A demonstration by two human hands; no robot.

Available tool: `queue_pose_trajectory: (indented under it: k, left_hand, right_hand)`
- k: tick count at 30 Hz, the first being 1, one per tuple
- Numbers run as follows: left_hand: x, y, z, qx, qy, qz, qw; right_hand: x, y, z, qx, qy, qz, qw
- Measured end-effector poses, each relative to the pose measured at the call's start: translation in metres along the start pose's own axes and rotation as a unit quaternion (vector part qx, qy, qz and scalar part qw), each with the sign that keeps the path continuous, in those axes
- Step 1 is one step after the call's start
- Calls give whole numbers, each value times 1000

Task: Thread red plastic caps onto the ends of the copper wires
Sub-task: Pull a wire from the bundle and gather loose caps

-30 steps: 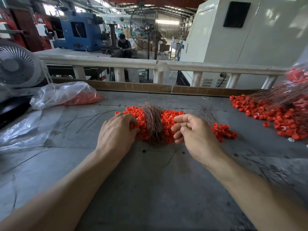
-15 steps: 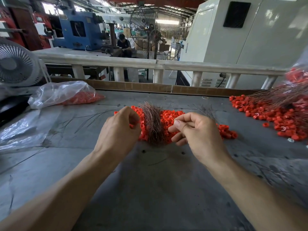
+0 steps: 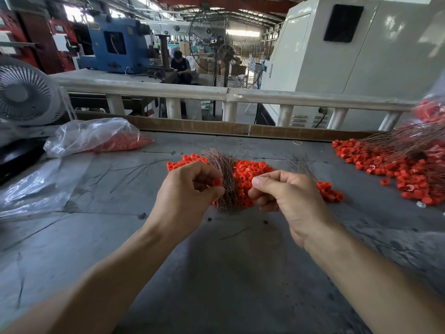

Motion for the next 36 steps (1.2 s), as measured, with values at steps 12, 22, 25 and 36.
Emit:
queue_pose_trajectory:
  k: [12, 22, 25, 36]
  left_hand:
    - [-8, 3, -7, 73, 228, -14, 971]
    - [-15, 8, -8, 99, 226, -18, 969]
    - [-16, 8, -7, 99, 219, -19, 970]
    - [-16, 8, -6, 81, 216, -18, 973]
  right_hand:
    - [23, 15, -10, 42, 86, 145, 985]
    - [30, 24, -17, 60, 151, 203, 966]
    - [31, 25, -18, 61, 160, 201, 964]
    - [30, 26, -20, 62, 178, 201, 961]
Point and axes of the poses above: each hand's wrist, its own y-axis away from the middle knuckle, its own z-axis out of the back of the hand, x = y × z, the point moved 5 cm from there along -y, towards the middle knuckle, and after that the axes turned 6 degrees about -y, right-handed, at the moved point
